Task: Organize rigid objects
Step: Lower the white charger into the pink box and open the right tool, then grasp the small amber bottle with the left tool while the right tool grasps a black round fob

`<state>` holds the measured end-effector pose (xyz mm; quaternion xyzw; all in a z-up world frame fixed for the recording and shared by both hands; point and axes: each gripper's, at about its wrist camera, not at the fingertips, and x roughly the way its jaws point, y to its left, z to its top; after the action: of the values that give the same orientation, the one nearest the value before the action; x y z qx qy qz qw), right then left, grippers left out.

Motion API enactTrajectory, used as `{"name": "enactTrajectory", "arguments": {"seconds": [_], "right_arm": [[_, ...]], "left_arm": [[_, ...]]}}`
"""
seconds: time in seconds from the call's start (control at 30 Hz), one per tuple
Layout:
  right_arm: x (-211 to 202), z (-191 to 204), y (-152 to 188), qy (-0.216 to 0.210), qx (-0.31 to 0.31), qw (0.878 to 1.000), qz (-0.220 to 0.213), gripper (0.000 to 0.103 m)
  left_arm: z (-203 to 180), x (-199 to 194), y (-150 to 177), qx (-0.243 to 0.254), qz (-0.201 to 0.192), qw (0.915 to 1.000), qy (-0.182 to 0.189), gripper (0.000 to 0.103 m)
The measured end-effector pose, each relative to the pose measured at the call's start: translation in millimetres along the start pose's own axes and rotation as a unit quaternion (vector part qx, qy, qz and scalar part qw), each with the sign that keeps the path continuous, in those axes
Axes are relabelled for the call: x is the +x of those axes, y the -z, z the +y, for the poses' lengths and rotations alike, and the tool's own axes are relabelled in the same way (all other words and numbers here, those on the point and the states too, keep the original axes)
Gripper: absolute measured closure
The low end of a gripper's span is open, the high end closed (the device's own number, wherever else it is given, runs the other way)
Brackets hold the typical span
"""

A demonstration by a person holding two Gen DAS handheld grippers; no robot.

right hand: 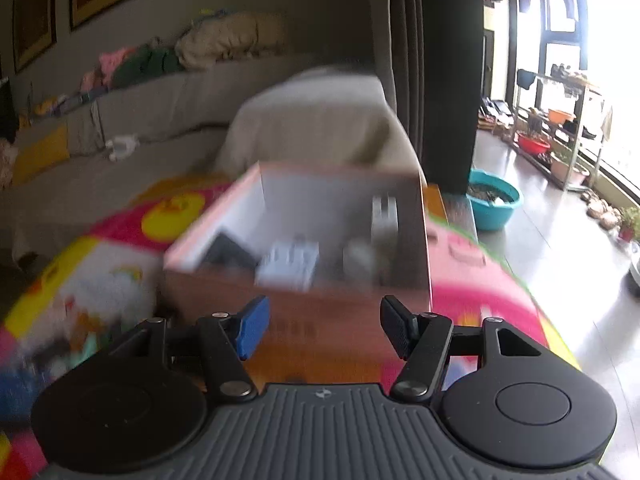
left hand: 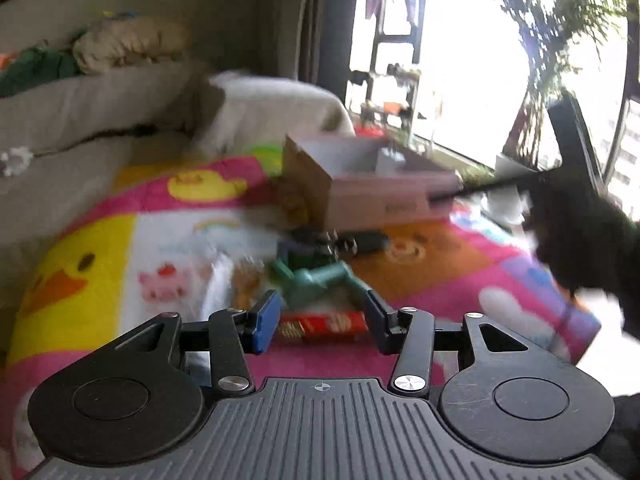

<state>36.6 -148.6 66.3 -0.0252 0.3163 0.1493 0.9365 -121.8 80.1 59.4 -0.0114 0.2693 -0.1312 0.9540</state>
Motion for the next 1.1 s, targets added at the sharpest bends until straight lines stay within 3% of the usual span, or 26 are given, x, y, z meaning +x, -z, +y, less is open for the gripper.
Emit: {"name": "enactTrajectory", "arguments": {"seconds": [0.13,0.3,0.43,0.53,0.63,0.77,0.87,0.93,0.97,1.1], "right_arm": [[-11,2,38,-0.001,0.004,1.000,0.020,0.041],[-19,-1,65,-0.002,0.019,1.000,0.019,0.041],[-16,-9,66,-0.006,0.045,0.999,0.017,0.040],[-17,-7,68,-0.005,0.046,0.999,0.014,0.040],[-22,-8,71,-0.007,0.048,0.999,0.001,0.038],[-22,-12,71,-0.009,0.061,0.998,0.000,0.038],[-21,-13,70,-0.009,0.065,0.998,0.002,0.038],[-21,-13,71,-0.011,0.064,0.998,0.001,0.038],[-21,-13,71,-0.011,0.064,0.998,0.001,0.038],[-21,-14,71,-0.013,0.069,0.998,0.003,0.038]], "left_arm": [[8,8,-7,-0.008,0.001,0.9996,-0.026,0.052],[8,24,-20,-0.016,0.013,0.9998,-0.005,0.052],[12,64,-55,-0.031,0.009,0.9990,0.030,0.052],[28,115,-78,-0.087,0.034,0.9946,0.046,0.052],[42,157,-94,-0.137,0.061,0.9881,0.033,0.054],[57,203,-109,-0.166,0.101,0.9809,0.003,0.059],[67,232,-109,-0.184,0.137,0.9734,0.013,0.060],[72,240,-105,-0.194,0.135,0.9713,0.026,0.063],[74,241,-104,-0.193,0.132,0.9718,0.031,0.070],[78,234,-96,-0.192,0.129,0.9716,0.049,0.071]]}}
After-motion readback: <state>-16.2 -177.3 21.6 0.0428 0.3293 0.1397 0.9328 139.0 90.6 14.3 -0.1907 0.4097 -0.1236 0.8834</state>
